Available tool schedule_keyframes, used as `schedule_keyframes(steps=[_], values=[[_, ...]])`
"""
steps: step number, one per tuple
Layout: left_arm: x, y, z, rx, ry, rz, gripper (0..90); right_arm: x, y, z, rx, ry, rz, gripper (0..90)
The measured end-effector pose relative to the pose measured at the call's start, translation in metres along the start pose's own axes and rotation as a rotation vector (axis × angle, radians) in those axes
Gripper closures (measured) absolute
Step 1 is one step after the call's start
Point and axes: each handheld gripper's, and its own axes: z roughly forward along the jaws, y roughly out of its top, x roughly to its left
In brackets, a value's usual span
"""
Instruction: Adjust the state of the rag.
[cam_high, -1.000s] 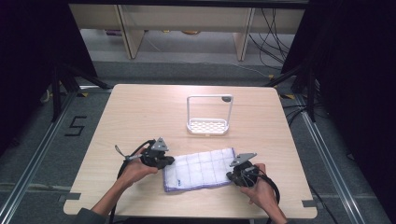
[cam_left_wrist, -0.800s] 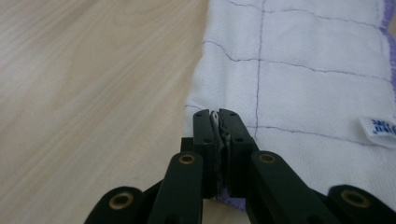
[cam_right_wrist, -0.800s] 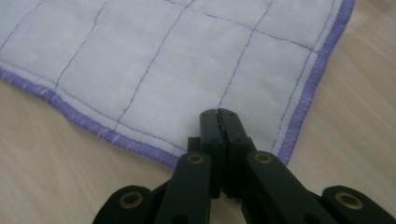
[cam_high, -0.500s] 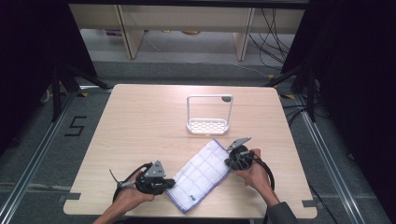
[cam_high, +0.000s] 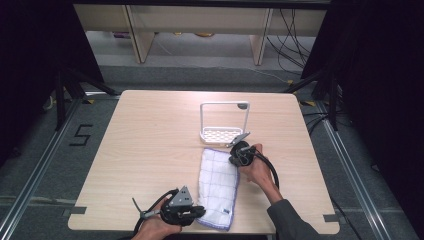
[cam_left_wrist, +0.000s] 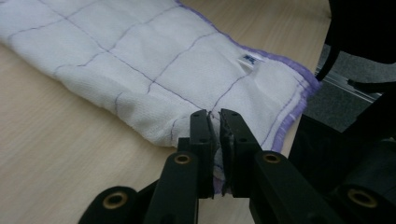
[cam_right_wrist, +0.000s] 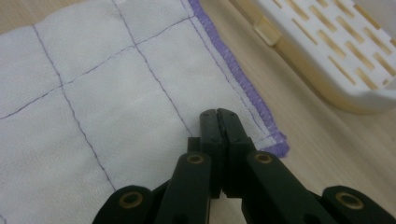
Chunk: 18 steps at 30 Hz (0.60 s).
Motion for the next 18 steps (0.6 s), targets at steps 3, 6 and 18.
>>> schedule_keyframes(steps=[3, 6, 18], values=[[-0.005, 0.002, 0.007, -0.004, -0.013, -0.008, 78.6, -0.001, 0.003, 0.003, -0.008, 0.002, 0.008, 90.0], [-0.011, 0.008, 0.011, -0.013, -0.048, -0.034, 65.6, -0.002, 0.006, 0.007, -0.021, 0.003, -0.013, 89.6], [0.055, 0.038, -0.003, -0.065, 0.098, -0.107, 41.4, -0.005, -0.003, -0.026, -0.152, -0.062, 0.173, 52.2]])
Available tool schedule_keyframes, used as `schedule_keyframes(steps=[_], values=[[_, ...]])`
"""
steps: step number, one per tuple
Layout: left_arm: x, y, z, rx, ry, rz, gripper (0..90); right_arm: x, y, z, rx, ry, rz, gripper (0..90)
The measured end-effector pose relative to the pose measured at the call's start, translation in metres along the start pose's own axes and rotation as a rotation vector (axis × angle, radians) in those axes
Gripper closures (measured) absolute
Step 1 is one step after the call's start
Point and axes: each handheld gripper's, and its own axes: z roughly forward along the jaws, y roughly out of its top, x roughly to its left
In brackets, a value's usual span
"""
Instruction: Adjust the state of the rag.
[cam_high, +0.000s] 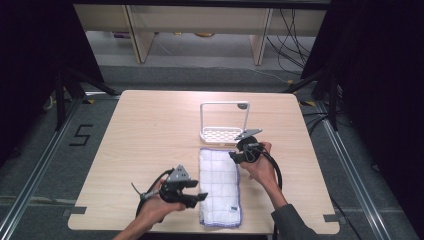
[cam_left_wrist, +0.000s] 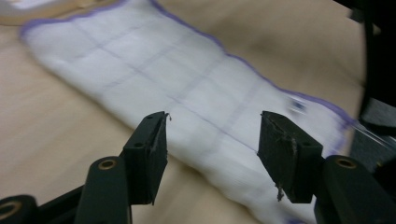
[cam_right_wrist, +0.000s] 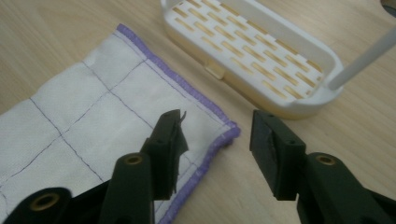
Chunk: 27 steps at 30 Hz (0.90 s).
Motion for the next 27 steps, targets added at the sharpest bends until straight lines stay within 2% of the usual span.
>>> schedule_keyframes(steps=[1, 2, 3, 5, 6, 7, 8, 9, 10, 12, 14, 15, 17, 18, 23, 24, 25, 26, 27], values=[[0.0, 0.0, 0.0, 0.0, 0.0, 0.0, 41.4, 0.0, 0.0, 0.0, 0.0, 0.0, 0.0, 52.2], [0.019, 0.008, 0.008, -0.005, 0.051, -0.026, 40.4, -0.005, -0.002, -0.003, 0.002, -0.014, 0.002, 48.3], [0.019, 0.008, 0.008, -0.005, 0.051, -0.026, 38.3, -0.005, -0.002, -0.003, 0.002, -0.014, 0.002, 48.3], [0.035, 0.015, 0.017, 0.022, 0.076, -0.031, 36.5, -0.007, -0.005, 0.001, 0.003, -0.025, 0.015, 48.2], [0.043, 0.02, 0.026, 0.029, 0.119, -0.017, 37.4, -0.01, -0.006, 0.003, 0.032, -0.014, 0.021, 46.9], [0.048, 0.024, 0.032, 0.045, 0.12, 0.01, 37.2, -0.012, -0.007, 0.006, 0.028, -0.016, 0.015, 46.7], [0.051, 0.025, 0.036, 0.043, 0.14, 0.009, 37.2, -0.012, -0.007, 0.007, 0.039, -0.006, 0.031, 46.5], [0.051, 0.025, 0.036, 0.043, 0.14, 0.009, 37.0, -0.012, -0.007, 0.007, 0.039, -0.006, 0.031, 46.5], [0.059, 0.03, 0.044, 0.057, 0.154, 0.006, 36.2, -0.013, -0.008, 0.009, 0.038, -0.008, 0.028, 45.9], [0.063, 0.032, 0.047, 0.054, 0.159, -0.003, 36.1, -0.014, -0.007, 0.009, 0.038, -0.004, 0.028, 45.9], [0.07, 0.035, 0.051, 0.059, 0.197, -0.01, 34.4, -0.014, -0.005, 0.011, 0.036, 0.005, 0.03, 45.0], [0.074, 0.036, 0.053, 0.064, 0.182, 0.0, 34.3, -0.013, -0.005, 0.014, 0.022, 0.004, 0.04, 44.6], [0.076, 0.037, 0.055, 0.068, 0.181, -0.01, 34.1, -0.014, -0.004, 0.016, 0.032, 0.011, 0.031, 44.1], [0.078, 0.037, 0.057, 0.054, 0.185, -0.015, 34.1, -0.013, -0.002, 0.019, 0.044, 0.009, 0.036, 43.1], [0.08, 0.038, 0.066, 0.05, 0.188, -0.014, 32.9, -0.014, -0.002, 0.026, 0.057, 0.005, -0.008, 42.4], [0.079, 0.04, 0.067, 0.054, 0.19, -0.011, 32.7, -0.015, -0.002, 0.027, 0.04, -0.01, 0.009, 42.5], [0.079, 0.042, 0.07, 0.042, 0.196, -0.007, 32.9, -0.017, -0.003, 0.026, 0.052, 0.007, 0.006, 42.6], [0.08, 0.043, 0.071, 0.037, 0.197, -0.003, 33.0, -0.017, -0.003, 0.027, 0.049, 0.007, 0.025, 42.6], [0.08, 0.043, 0.071, 0.037, 0.197, -0.003, 33.0, -0.017, -0.003, 0.027, 0.049, 0.007, 0.025, 42.6]])
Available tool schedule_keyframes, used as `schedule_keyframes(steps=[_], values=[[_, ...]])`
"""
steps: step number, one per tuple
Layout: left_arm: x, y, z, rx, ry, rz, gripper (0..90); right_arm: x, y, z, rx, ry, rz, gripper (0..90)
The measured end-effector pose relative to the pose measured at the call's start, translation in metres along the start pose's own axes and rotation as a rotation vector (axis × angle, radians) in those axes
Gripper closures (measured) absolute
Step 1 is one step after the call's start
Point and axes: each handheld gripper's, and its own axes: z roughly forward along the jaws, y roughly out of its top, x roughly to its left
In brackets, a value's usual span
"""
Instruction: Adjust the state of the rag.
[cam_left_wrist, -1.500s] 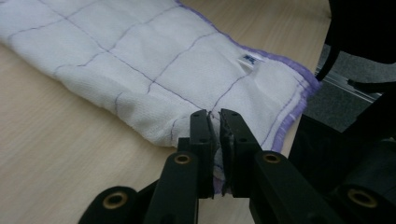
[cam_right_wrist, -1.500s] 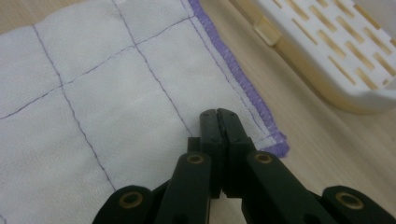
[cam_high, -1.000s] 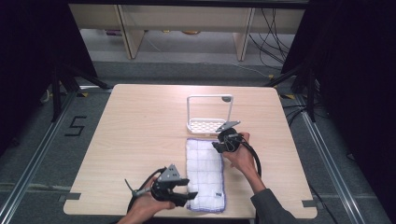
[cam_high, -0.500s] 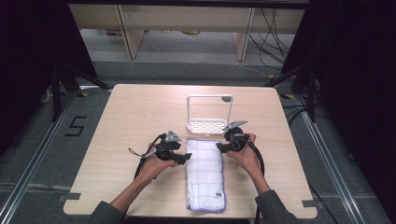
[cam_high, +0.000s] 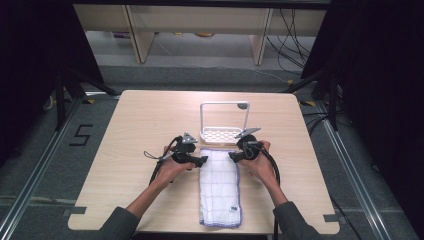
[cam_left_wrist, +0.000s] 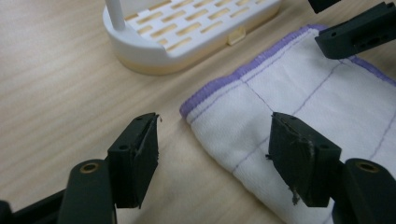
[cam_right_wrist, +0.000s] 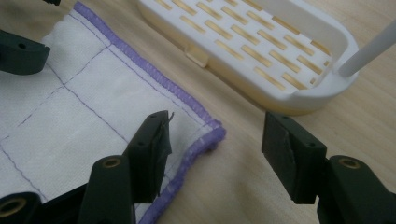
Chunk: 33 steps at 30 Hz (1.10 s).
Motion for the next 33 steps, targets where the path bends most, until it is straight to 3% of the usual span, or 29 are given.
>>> schedule_keyframes(steps=[2, 7, 11, 13, 14, 18, 20, 24, 25, 26, 27, 28, 29, 32, 33], values=[[-0.001, 0.001, 0.006, 0.004, 0.006, 0.001, 33.0, -0.001, -0.002, 0.006, -0.001, 0.004, -0.001, 42.3], [-0.003, 0.002, 0.012, 0.012, -0.012, 0.051, 40.1, 0.001, -0.001, 0.009, 0.007, 0.006, -0.017, 43.3], [-0.005, 0.001, 0.012, 0.009, -0.043, 0.092, 53.8, 0.003, -0.001, 0.009, 0.007, 0.011, -0.053, 48.1], [-0.007, 0.001, 0.011, 0.012, -0.049, 0.121, 58.1, 0.005, -0.003, 0.011, -0.018, 0.011, -0.03, 51.4], [-0.008, 0.001, 0.011, 0.011, -0.055, 0.126, 60.2, 0.004, -0.002, 0.009, -0.002, 0.023, -0.02, 54.0], [-0.008, 0.001, 0.011, 0.009, -0.067, 0.12, 65.2, 0.001, -0.005, 0.009, -0.008, 0.07, 0.008, 62.3], [-0.008, 0.001, 0.011, 0.008, -0.077, 0.123, 68.9, 0.004, -0.007, 0.008, -0.004, 0.108, 0.046, 70.5], [-0.01, 0.001, 0.011, 0.013, -0.074, 0.144, 73.8, 0.004, -0.008, 0.01, -0.028, 0.121, 0.039, 79.3], [-0.01, 0.001, 0.011, 0.01, -0.078, 0.143, 74.4, 0.002, -0.007, 0.01, -0.028, 0.116, 0.016, 80.4], [-0.01, 0.001, 0.011, 0.01, -0.078, 0.143, 75.0, 0.003, -0.008, 0.009, -0.018, 0.139, 0.034, 81.3], [-0.01, 0.002, 0.011, 0.009, -0.078, 0.147, 75.8, 0.001, -0.009, 0.011, -0.049, 0.135, -0.001, 82.3], [-0.01, 0.002, 0.011, 0.007, -0.077, 0.147, 76.5, 0.001, -0.009, 0.011, -0.051, 0.139, 0.003, 82.8], [-0.011, 0.002, 0.011, 0.007, -0.077, 0.15, 77.6, 0.004, -0.009, 0.01, -0.042, 0.148, 0.043, 83.3], [-0.011, 0.002, 0.01, 0.005, -0.076, 0.152, 80.0, 0.003, -0.008, 0.008, -0.026, 0.133, 0.011, 84.0], [-0.011, 0.002, 0.01, 0.003, -0.074, 0.155, 80.6, 0.005, -0.008, 0.01, -0.034, 0.107, 0.002, 84.2]])
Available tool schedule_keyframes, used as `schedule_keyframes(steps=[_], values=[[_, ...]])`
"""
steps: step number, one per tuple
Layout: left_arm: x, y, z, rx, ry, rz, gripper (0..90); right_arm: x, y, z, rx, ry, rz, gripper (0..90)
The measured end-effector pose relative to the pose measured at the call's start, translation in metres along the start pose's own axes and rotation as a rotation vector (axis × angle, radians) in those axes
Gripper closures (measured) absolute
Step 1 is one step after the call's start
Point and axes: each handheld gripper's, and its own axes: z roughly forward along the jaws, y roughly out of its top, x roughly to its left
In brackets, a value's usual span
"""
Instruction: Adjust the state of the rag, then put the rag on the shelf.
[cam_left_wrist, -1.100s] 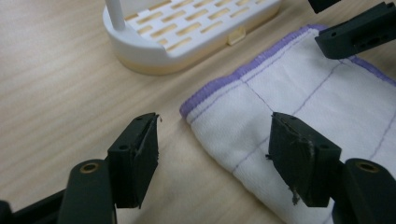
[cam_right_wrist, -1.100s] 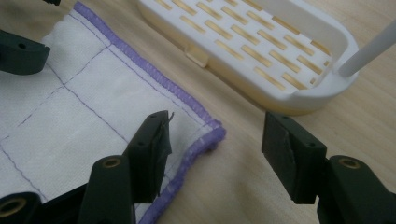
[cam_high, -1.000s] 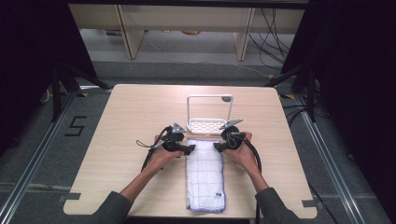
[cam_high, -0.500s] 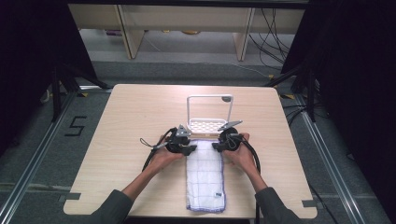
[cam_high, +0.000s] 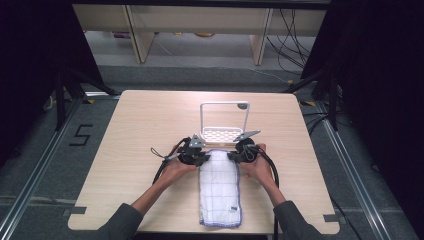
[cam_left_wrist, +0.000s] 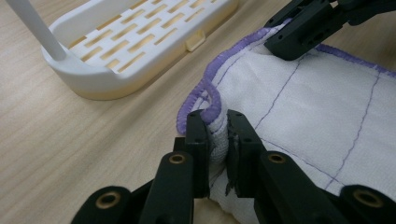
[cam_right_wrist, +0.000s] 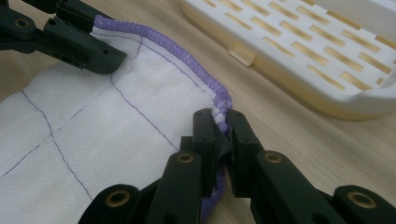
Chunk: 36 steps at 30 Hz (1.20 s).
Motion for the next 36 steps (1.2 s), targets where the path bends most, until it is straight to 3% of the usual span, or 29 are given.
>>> schedule_keyframes(steps=[3, 8, 12, 17, 18, 19, 20, 22, 27, 28, 29, 31, 33, 34, 36], values=[[-0.001, 0.0, -0.001, -0.002, 0.002, 0.003, 81.3, 0.0, 0.001, -0.004, 0.024, 0.014, 0.01, 84.3], [-0.001, 0.001, -0.002, -0.013, -0.007, -0.014, 81.9, 0.001, 0.0, -0.005, 0.021, 0.015, -0.012, 84.3], [0.0, 0.003, -0.004, -0.017, -0.015, -0.007, 81.9, 0.002, 0.0, -0.007, 0.025, 0.027, -0.001, 84.3], [0.0, 0.007, -0.009, -0.032, -0.027, -0.012, 81.8, 0.002, -0.002, -0.012, -0.008, -0.002, -0.007, 84.3], [-0.002, 0.009, -0.012, -0.043, -0.029, -0.013, 81.8, 0.005, -0.002, -0.02, -0.011, 0.023, -0.024, 84.3], [-0.002, 0.009, -0.012, -0.043, -0.029, -0.013, 81.8, 0.007, -0.002, -0.023, -0.023, 0.029, -0.008, 84.3], [-0.003, 0.012, -0.017, -0.052, -0.031, -0.005, 81.9, 0.008, -0.002, -0.028, -0.048, 0.026, -0.015, 84.3], [-0.005, 0.014, -0.021, -0.06, -0.033, -0.001, 81.8, 0.008, -0.002, -0.032, -0.038, 0.027, -0.021, 84.3], [-0.012, 0.02, -0.036, -0.094, -0.044, 0.011, 81.7, 0.015, -0.002, -0.047, -0.082, 0.034, -0.015, 84.4], [-0.012, 0.021, -0.042, -0.09, -0.049, 0.032, 81.7, 0.016, -0.001, -0.052, -0.075, 0.029, -0.037, 84.4], [-0.015, 0.022, -0.047, -0.112, -0.052, 0.02, 81.7, 0.018, 0.0, -0.054, -0.087, 0.035, -0.028, 84.4], [-0.015, 0.024, -0.053, -0.109, -0.054, 0.038, 81.7, 0.021, 0.002, -0.06, -0.092, 0.034, -0.049, 84.4], [-0.017, 0.026, -0.055, -0.127, -0.061, 0.025, 81.7, 0.023, 0.003, -0.062, -0.092, 0.038, -0.039, 84.4], [-0.018, 0.028, -0.058, -0.135, -0.061, 0.02, 81.7, 0.023, 0.006, -0.066, -0.131, 0.032, -0.085, 84.4], [-0.02, 0.033, -0.064, -0.147, -0.059, 0.031, 81.7, 0.025, 0.008, -0.071, -0.113, 0.039, -0.071, 84.4]])
